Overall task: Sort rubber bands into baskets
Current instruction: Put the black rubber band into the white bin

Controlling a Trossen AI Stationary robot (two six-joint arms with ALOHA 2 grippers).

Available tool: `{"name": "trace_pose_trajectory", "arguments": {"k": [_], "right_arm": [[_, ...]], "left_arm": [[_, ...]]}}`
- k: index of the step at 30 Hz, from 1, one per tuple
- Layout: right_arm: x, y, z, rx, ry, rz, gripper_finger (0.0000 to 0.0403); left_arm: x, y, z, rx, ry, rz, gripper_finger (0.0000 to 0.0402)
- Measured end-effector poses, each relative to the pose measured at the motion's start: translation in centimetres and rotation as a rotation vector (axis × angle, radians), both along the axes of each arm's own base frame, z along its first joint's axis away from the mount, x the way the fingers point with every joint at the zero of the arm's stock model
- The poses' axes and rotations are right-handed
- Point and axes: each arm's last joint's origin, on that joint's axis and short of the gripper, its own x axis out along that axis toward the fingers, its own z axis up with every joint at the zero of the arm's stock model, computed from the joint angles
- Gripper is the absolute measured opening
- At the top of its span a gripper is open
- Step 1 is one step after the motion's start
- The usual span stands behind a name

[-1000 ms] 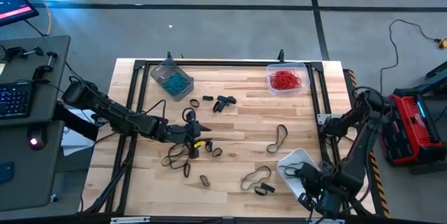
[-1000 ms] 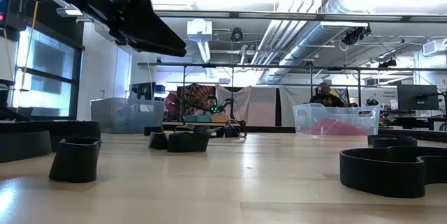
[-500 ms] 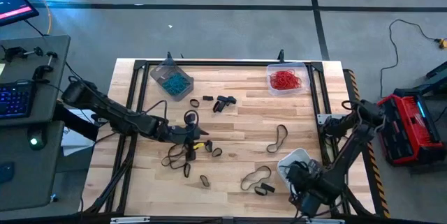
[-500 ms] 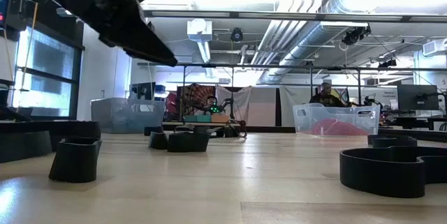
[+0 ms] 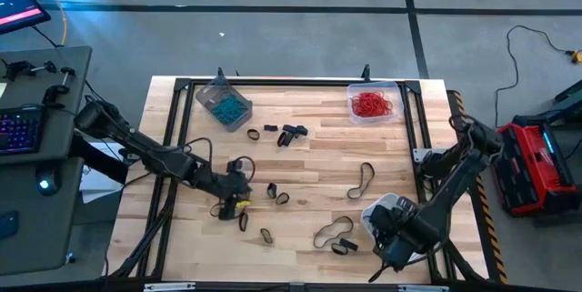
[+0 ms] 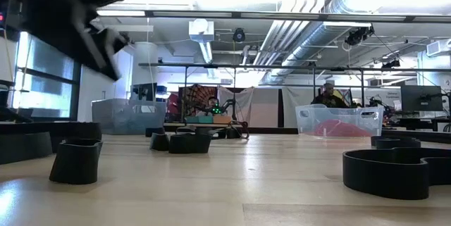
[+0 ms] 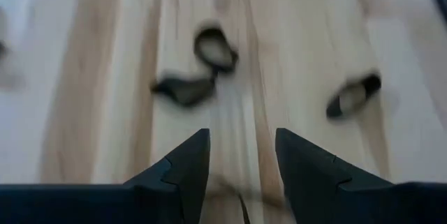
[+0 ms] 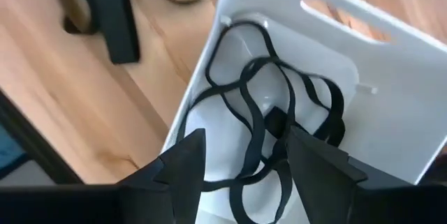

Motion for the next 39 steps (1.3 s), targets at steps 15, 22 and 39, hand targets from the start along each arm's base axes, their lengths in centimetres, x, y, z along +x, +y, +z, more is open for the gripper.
{"name": "trace_pose_trajectory", "arguments": {"k": [15, 22, 39], "right_arm": [[0.0, -0.9, 1.7, -0.044, -0.157, 0.018, 0.0190], [0.0, -0.9, 1.7, -0.045, -0.158, 0.020, 0.0191], [0.4, -0.6, 1.8, -0.053, -0.231, 0.064, 0.0190]], "left_arm": [[-1.0, 0.7, -3.1, 0.148, 0.247, 0.161, 0.0156], [-0.5, 1.7, -4.0, 0.164, 0.308, 0.180, 0.0150], [-0.2, 1.3, -2.5, 0.139, 0.247, 0.110, 0.0002]]}}
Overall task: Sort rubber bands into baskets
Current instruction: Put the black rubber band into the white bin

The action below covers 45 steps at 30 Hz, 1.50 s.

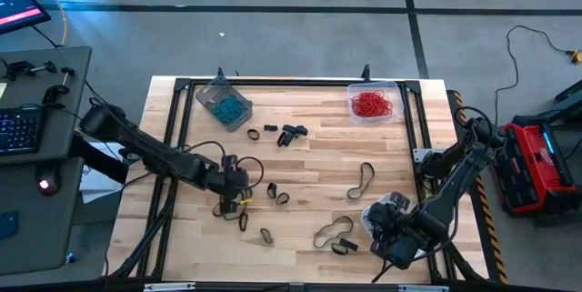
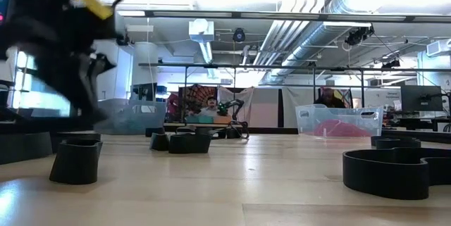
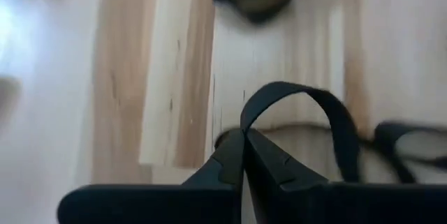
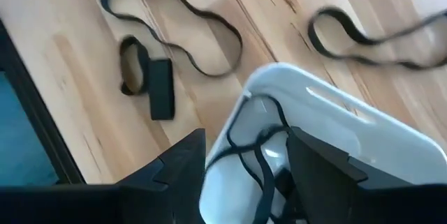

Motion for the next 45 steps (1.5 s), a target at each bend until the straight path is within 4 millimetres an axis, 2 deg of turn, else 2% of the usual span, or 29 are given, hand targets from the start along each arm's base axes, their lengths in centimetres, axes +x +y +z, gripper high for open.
{"name": "trace_pose_trajectory", "arguments": {"k": [8, 13, 18, 23, 24, 27, 29, 34, 40, 45], "right_arm": [[1.4, 0.4, 0.5, -0.105, -0.240, 0.099, 0.0187], [3.4, 0.1, 1.1, -0.189, -0.368, 0.192, 0.0164], [5.9, -1.7, 1.4, -0.264, -0.378, 0.250, 0.0117], [8.2, -4.0, 1.5, -0.283, -0.355, 0.313, 0.0022], [8.7, -4.4, 1.6, -0.290, -0.359, 0.326, 0.0011], [10.1, -5.7, 1.7, -0.310, -0.392, 0.343, 0.0014], [11.1, -6.5, 1.1, -0.295, -0.439, 0.369, 0.0007], [12.4, -8.9, -2.3, -0.176, -0.572, 0.407, 0.0002], [12.1, -11.1, -5.0, -0.161, -0.821, 0.450, 0.0002], [11.8, -12.3, -5.8, -0.194, -0.872, 0.404, 0.0016]], "left_arm": [[1.4, -0.3, 4.1, -0.003, -0.189, 0.047, 0.0001], [2.1, -0.5, 5.1, -0.004, -0.281, 0.042, 0.0001], [2.6, -0.7, 5.6, -0.016, -0.350, 0.020, 0.0000], [2.8, -0.8, 5.9, 0.001, -0.392, 0.020, 0.0000], [2.9, -0.7, 6.0, 0.007, -0.398, 0.020, 0.0000], [3.1, -0.3, 6.0, 0.005, -0.400, 0.037, 0.0000], [3.2, 0.2, 6.0, 0.004, -0.398, 0.063, 0.0000], [3.6, 1.1, 6.0, 0.014, -0.403, 0.086, 0.0000], [4.4, 1.6, 6.7, -0.021, -0.485, 0.057, 0.0000], [5.3, 1.9, 7.5, -0.023, -0.595, 0.055, 0.0000]]}}
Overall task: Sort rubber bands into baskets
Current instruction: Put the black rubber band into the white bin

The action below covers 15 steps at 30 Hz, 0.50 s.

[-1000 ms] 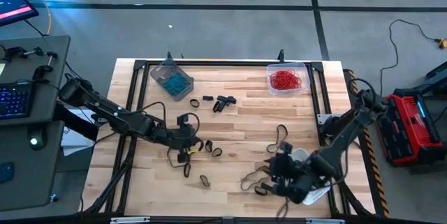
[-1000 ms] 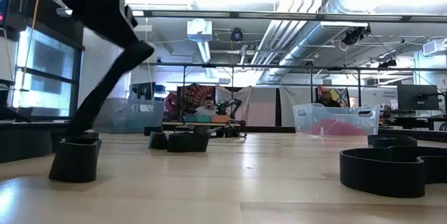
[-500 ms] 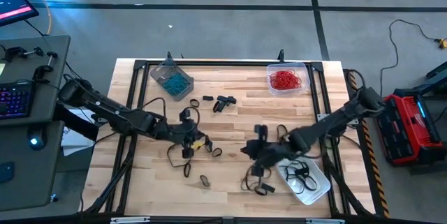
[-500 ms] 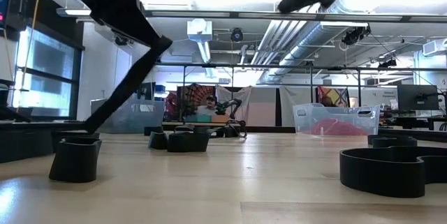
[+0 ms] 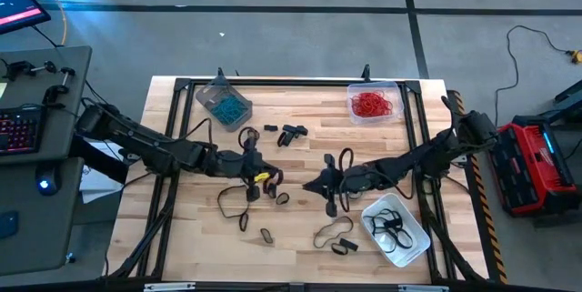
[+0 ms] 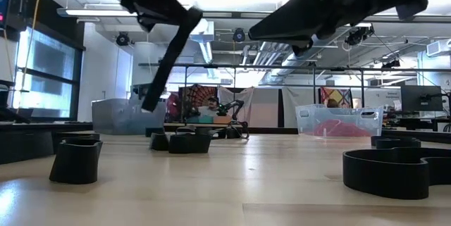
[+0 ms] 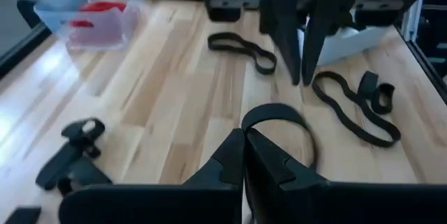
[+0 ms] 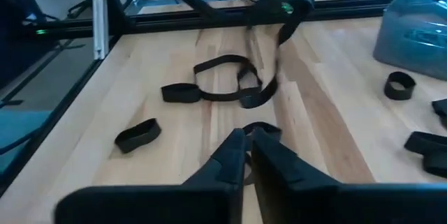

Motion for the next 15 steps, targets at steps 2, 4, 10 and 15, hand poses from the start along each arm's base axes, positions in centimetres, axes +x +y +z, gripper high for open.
{"name": "trace_pose_trajectory", "arguments": {"k": [2, 4, 10, 15], "right_arm": [[0.1, -0.2, 0.1, 0.001, -0.003, -0.008, 0.0036], [0.3, -0.3, 0.3, 0.005, -0.013, -0.013, 0.0067], [0.5, -0.5, 0.8, 0.037, -0.041, -0.032, 0.0178], [0.7, -0.6, 1.3, 0.042, -0.100, -0.067, 0.0249]], "left_arm": [[0.4, 0.1, 0.0, 0.008, -0.024, -0.002, 0.0000], [0.9, 0.1, -0.1, 0.006, -0.055, -0.004, 0.0000], [1.6, -0.1, 0.2, 0.014, -0.130, -0.016, 0.0000], [1.8, -0.2, 0.8, 0.015, -0.196, -0.020, 0.0000]]}}
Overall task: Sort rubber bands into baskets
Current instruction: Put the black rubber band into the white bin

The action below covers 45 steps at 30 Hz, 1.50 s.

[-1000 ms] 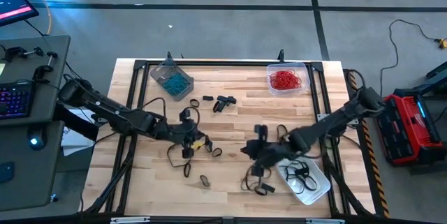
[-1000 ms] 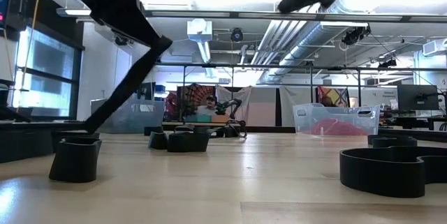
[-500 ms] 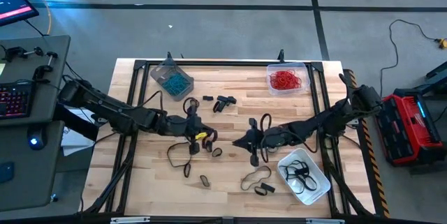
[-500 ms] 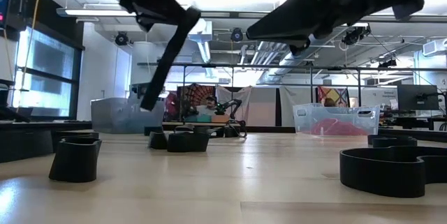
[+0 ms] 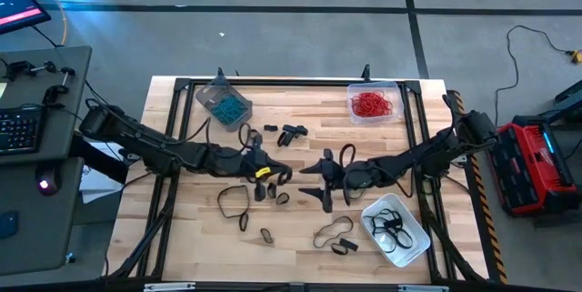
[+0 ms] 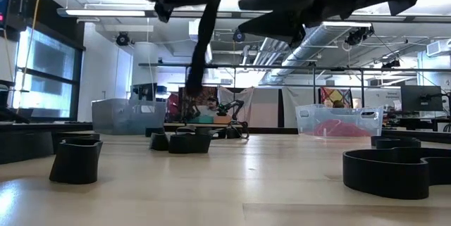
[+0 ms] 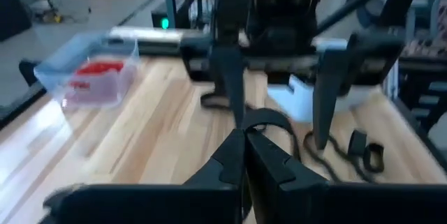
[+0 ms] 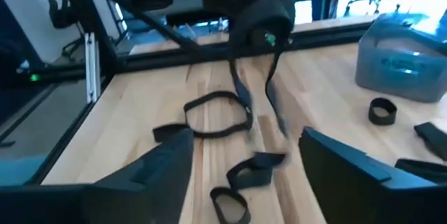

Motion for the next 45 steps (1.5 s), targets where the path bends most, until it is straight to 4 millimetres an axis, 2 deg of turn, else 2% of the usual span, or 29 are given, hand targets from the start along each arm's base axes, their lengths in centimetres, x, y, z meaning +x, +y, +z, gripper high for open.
{"name": "trace_pose_trajectory", "arguments": {"k": [3, 8, 20, 22, 25, 31, 32, 36, 41, 45], "right_arm": [[0.1, -0.3, 0.2, 0.006, -0.024, -0.014, 0.0270], [0.4, -1.0, 0.6, 0.019, -0.060, -0.020, 0.0275], [0.7, -1.7, 1.1, -0.007, -0.109, 0.049, 0.0269], [0.7, -1.7, 1.1, -0.026, -0.107, 0.055, 0.0253], [0.7, -1.7, 1.1, -0.024, -0.106, 0.055, 0.0205], [0.7, -1.7, 1.1, -0.065, -0.112, 0.056, 0.0033], [0.7, -1.7, 1.1, -0.074, -0.113, 0.058, 0.0017], [0.6, -1.2, 1.1, -0.076, -0.107, 0.073, 0.0015], [-0.3, 0.2, 1.2, -0.058, -0.038, 0.074, 0.0005], [-1.2, 1.6, 2.7, -0.046, 0.087, -0.005, 0.0002]], "left_arm": [[0.1, 0.0, 0.4, -0.003, -0.038, 0.004, 0.0000], [0.5, -0.1, 0.5, 0.007, -0.058, 0.020, 0.0000], [3.7, -1.0, 1.2, 0.075, -0.058, -0.030, 0.0000], [3.7, -1.0, 1.5, 0.079, -0.062, -0.031, 0.0000], [3.7, -1.1, 1.6, 0.079, -0.066, -0.030, 0.0000], [3.7, -1.1, 1.5, 0.058, -0.059, -0.047, 0.0001], [3.7, -1.2, 1.5, 0.057, -0.058, -0.050, 0.0002], [3.6, -1.5, 1.3, 0.097, -0.036, -0.066, 0.0019], [3.3, -1.8, 0.7, 0.134, 0.030, -0.076, 0.0058], [3.1, -2.0, 0.4, 0.162, 0.059, -0.077, 0.0094]]}}
